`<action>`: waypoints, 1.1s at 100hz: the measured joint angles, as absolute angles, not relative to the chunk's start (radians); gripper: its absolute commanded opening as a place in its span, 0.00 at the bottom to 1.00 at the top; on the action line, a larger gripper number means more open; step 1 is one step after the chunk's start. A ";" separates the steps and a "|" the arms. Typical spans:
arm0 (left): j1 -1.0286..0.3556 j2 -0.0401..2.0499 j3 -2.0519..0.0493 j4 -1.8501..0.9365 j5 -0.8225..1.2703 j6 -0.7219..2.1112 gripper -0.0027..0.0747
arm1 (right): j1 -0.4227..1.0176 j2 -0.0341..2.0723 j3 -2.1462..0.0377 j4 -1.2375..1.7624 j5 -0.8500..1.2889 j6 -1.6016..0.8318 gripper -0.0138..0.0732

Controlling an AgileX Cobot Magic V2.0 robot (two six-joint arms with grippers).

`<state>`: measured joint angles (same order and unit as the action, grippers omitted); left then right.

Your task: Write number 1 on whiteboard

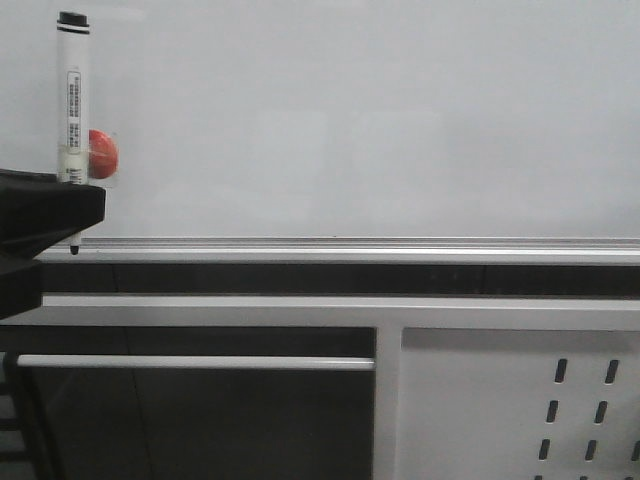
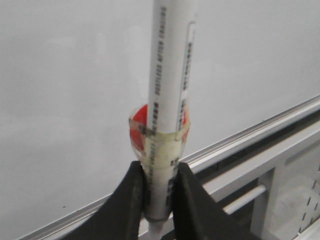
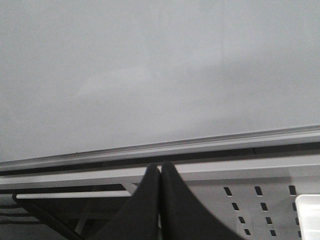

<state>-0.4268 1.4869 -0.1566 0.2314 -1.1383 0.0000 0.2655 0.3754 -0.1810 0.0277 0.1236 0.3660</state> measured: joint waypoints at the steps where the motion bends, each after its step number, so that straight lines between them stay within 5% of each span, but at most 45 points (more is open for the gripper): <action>1: -0.427 1.483 -0.156 0.237 -1.136 0.000 0.01 | 0.265 0.375 -0.184 0.032 0.124 0.366 0.07; 19: -0.434 1.339 -0.161 0.452 -1.021 0.000 0.01 | 0.341 0.395 -0.266 0.034 0.231 0.294 0.07; 71: -0.781 1.114 -0.470 0.683 0.122 -0.042 0.01 | 0.703 0.856 -0.632 0.032 0.480 0.105 0.10; 80: -0.841 1.114 -0.476 0.700 0.185 -0.042 0.01 | 0.747 0.934 -0.673 0.032 0.480 0.103 0.23; 97: -0.866 1.114 -0.478 0.705 0.221 -0.042 0.01 | 0.817 1.014 -0.722 0.036 0.461 0.103 0.67; 110: -0.868 1.114 -0.478 0.708 0.126 -0.042 0.01 | 0.837 1.023 -0.733 0.059 0.406 0.101 0.66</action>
<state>-0.8681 1.1140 -0.4783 0.7080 0.1259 -0.0422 0.8372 1.0226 -0.7331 0.0594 0.4061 0.1009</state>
